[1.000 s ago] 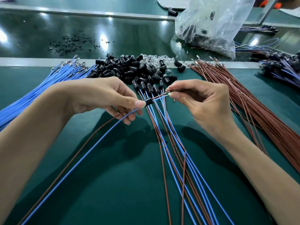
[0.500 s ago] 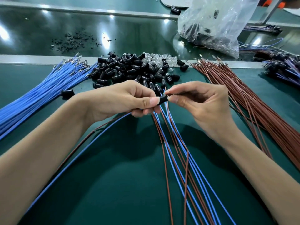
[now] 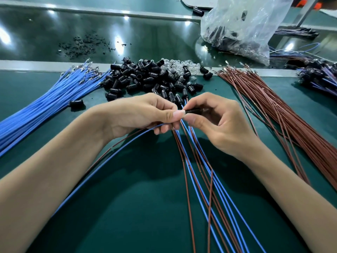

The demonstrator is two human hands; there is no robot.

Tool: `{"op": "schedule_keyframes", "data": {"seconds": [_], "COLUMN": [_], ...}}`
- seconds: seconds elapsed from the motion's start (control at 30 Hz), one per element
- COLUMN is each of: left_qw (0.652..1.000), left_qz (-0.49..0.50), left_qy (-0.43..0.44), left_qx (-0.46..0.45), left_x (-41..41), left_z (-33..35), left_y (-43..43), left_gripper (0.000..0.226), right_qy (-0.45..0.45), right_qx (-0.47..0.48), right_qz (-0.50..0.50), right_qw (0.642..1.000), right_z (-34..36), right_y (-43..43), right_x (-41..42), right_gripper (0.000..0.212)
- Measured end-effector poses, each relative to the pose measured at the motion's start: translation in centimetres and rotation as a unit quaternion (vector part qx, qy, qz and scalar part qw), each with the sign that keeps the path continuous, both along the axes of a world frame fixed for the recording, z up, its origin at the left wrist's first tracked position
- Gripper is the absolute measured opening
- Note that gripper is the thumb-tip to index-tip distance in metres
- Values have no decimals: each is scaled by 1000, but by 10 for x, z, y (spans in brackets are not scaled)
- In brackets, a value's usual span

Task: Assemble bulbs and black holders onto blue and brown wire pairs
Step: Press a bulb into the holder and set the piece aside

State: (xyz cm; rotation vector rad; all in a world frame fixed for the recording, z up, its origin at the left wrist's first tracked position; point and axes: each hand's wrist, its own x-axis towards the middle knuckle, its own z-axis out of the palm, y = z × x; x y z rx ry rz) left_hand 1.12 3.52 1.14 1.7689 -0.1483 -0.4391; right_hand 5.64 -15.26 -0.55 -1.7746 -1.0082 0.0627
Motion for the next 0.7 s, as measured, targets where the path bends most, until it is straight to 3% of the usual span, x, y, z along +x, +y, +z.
{"op": "schedule_keyframes", "data": {"seconds": [0.37, 0.5, 0.6, 0.7], "left_qw": [999, 996, 994, 984], "left_qz": [27, 53, 83, 166], "left_qy": [11, -36, -8, 45], "left_qx": [-27, 65, 65, -48], "left_x": [-1, -3, -2, 0], "left_z": [4, 12, 13, 13], "left_y": [1, -10, -18, -24], "left_gripper": [25, 30, 23, 21], "right_qy": [85, 134, 121, 67], "right_qx": [88, 141, 95, 22], "right_qz": [-20, -70, -120, -198], "right_qw": [992, 978, 981, 978], "right_z": [1, 0, -7, -14], "right_y": [3, 0, 8, 12], "right_x": [5, 8, 8, 8], "right_gripper": [14, 22, 27, 25]}}
